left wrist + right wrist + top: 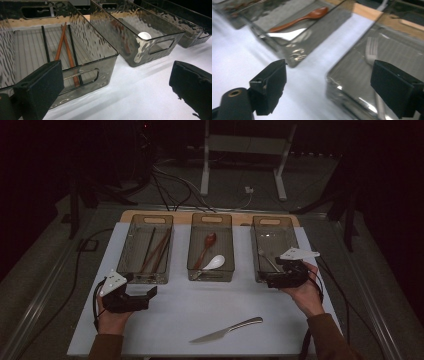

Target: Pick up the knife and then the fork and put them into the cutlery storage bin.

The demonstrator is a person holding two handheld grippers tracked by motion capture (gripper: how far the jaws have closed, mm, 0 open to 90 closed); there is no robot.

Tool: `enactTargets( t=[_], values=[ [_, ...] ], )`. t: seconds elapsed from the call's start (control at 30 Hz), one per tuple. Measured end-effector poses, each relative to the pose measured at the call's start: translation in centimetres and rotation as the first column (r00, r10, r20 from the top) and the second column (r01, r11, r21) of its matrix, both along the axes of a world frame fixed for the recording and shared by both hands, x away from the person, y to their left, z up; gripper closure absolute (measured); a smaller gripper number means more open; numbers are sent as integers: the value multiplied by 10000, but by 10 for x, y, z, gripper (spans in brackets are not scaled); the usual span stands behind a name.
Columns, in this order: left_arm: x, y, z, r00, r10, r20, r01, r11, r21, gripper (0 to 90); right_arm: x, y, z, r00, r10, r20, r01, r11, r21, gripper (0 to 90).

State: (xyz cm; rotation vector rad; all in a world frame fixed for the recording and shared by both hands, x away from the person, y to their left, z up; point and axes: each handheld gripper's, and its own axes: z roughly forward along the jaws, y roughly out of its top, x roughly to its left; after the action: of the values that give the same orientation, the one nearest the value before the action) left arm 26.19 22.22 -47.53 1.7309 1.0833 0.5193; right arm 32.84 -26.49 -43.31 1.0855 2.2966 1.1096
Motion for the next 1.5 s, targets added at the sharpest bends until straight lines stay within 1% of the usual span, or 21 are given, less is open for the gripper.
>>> enactTargets(
  t=[0.17,0.3,0.5,0.63,0.67,0.73,0.87,0.93,0.97,1.03,1.07,1.17,1.2,1.23,1.27,1.33,1.37,1.4,1.43,1.47,1.5],
  values=[
    [0,0,-2,10000,1,-21,-1,10000,47,6,-8,13,-8,9961,829,-298,-832,9965,-119,38],
    [1,0,-3,10000,-9,-56,9,10000,52,6,-14,22,-13,9901,1310,-505,-1320,9911,-160,19],
    [1,-1,-3,10000,-15,-59,16,10000,96,6,-24,38,-21,9698,2287,-849,-2313,9726,-226,3],
    [1,-1,-1,10000,7,-15,-7,10000,63,6,-31,50,-30,9500,2899,-1163,-2973,9534,-520,3],
    [1,-1,-1,10000,9,-8,-9,10000,61,6,-33,54,-33,9465,2973,-1257,-3067,9497,-633,3],
    [1,-2,-1,10000,-1,4,1,10000,60,6,-37,60,-39,9362,3205,-1442,-3336,9395,-774,4],
    [1,-2,-2,10000,-39,-27,40,9999,106,6,-45,69,-50,9123,3671,-1818,-3885,9160,-999,12],
    [1,-2,-1,10000,-11,-20,11,10000,75,6,-50,74,-55,8976,3930,-1998,-4199,9001,-1164,25],
    [1,-2,-1,10000,-5,-18,5,10000,66,6,-52,76,-57,8878,4118,-2054,-4413,8884,-1263,49],
    [1,-2,-1,10000,3,-14,-3,10000,49,6,-56,81,-60,8731,4379,-2145,-4695,8737,-1272,71],
    [1,-2,-1,10000,7,-16,-7,10000,48,6,-58,83,-61,8622,4561,-2202,-4897,8618,-1325,99],
    [1,-2,-1,10000,-5,-7,5,10000,74,6,-64,90,-64,8393,4921,-2311,-5310,8332,-1541,203],
    [1,-2,-1,10000,-7,-11,7,10000,68,6,-65,92,-65,8336,4993,-2362,-5406,8252,-1635,261],
    [1,-2,-1,10000,-5,-16,6,10000,69,5,-67,93,-66,8251,5117,-2396,-5545,8148,-1692,317],
    [1,-2,-1,10000,1,-12,-1,10000,69,6,-68,93,-68,8176,5232,-2405,-5662,8064,-1706,362],
    [1,-2,-1,10000,2,-20,-2,10000,58,6,-70,94,-69,8073,5331,-2532,-5799,7961,-1732,471],
    [1,-2,-1,10000,-4,-17,4,10000,71,6,-71,95,-70,7954,5516,-2511,-5978,7823,-1750,503],
    [1,-2,-1,10000,-7,-16,7,10000,74,6,-71,96,-70,7911,5571,-2525,-6039,7769,-1780,546],
    [1,-2,-1,10000,-4,-19,5,10000,81,6,-72,97,-71,7822,5685,-2550,-6159,7672,-1789,586],
    [1,-2,-1,10000,-11,-14,11,10000,75,6,-73,98,-72,7777,5734,-2575,-6224,7599,-1876,596],
    [1,-2,-1,10000,-13,-14,13,10000,80,6,-73,98,-73,7693,5801,-2678,-6318,7531,-1836,630]
  ],
)
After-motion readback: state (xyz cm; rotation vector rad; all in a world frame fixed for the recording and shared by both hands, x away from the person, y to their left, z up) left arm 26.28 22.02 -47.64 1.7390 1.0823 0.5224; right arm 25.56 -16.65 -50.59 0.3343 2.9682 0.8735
